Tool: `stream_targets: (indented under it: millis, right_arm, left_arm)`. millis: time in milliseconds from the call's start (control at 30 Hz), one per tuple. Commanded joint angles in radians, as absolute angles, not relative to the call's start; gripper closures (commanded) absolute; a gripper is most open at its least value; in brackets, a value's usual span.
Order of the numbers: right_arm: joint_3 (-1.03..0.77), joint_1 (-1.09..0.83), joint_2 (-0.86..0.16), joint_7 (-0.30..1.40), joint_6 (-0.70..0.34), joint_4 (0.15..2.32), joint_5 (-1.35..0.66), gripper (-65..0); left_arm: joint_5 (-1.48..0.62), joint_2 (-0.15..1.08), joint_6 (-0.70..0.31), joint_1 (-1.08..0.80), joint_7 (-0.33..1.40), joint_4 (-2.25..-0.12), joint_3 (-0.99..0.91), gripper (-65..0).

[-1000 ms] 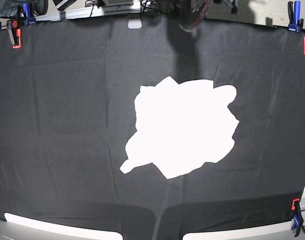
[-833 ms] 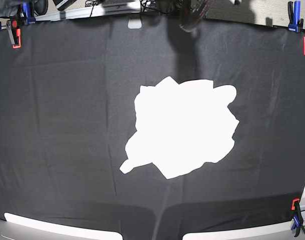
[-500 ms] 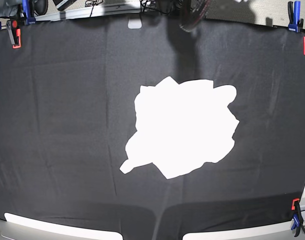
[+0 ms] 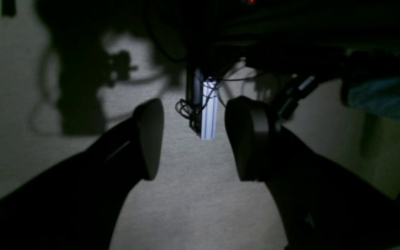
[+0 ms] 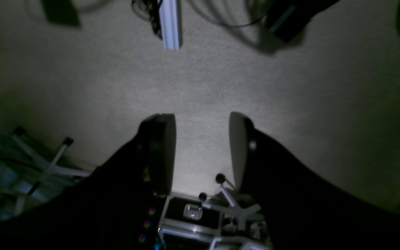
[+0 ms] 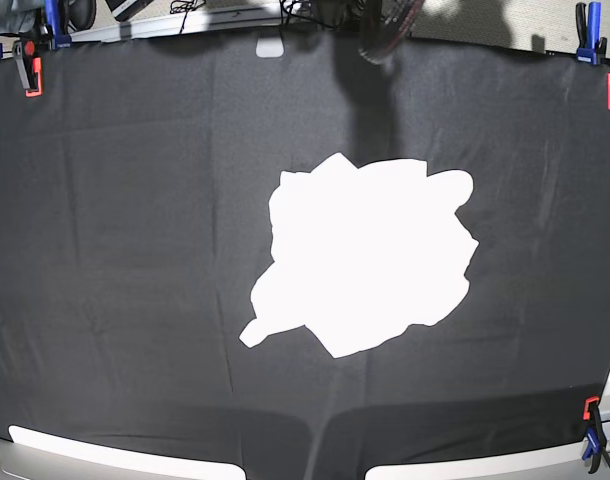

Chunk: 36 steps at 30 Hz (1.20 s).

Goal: Layout the t-shirt on the table in an organized manner, then fold the t-shirt properly

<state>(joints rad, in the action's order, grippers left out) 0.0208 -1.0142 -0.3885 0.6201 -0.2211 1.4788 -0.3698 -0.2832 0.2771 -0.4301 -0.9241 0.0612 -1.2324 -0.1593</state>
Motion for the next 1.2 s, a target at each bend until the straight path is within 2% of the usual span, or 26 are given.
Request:
stream_targets:
  millis: [0,200,467,567,700,833,1167]
  right_arm:
    - [0.003,-1.05,-0.396,0.632,-0.229,1.522,-0.377,-24.9]
    - [-0.031,-1.096,-0.396,0.811,-0.283,1.713,-0.371,-25.0]
    - [-0.031,-1.095,-0.397,1.033,-0.293,1.921,-0.371,-25.0]
    - [-0.031,-1.095,-0.396,1.065,-0.293,1.98,-0.371,-25.0]
    - [-0.031,-1.095,-0.396,1.047,-0.292,2.037,-0.371,-25.0]
    - [-0.033,-1.094,-0.396,0.982,-0.292,2.08,-0.37,-25.0]
    - [-0.033,-1.01,-0.396,0.948,-0.291,2.201,-0.371,-25.0]
  left_arm:
    - [-0.288,0.284,-0.437,-0.956,0.085,-1.272,-0.164,-30.5]
    - [-0.288,0.284,-0.438,-0.972,0.487,-1.48,-0.164,-30.5]
    - [-0.288,0.283,-0.437,-0.972,0.703,-1.745,-0.164,-30.5]
    - [-0.288,0.284,-0.437,-0.972,0.789,-1.837,-0.164,-30.5]
    - [-0.288,0.283,-0.429,-0.972,0.823,-1.944,-0.164,-30.5]
    - [-0.285,0.284,-0.362,-0.972,0.823,-2.038,-0.164,-30.5]
    - [-0.199,0.284,-0.328,-0.896,0.86,-2.298,-0.164,-30.5]
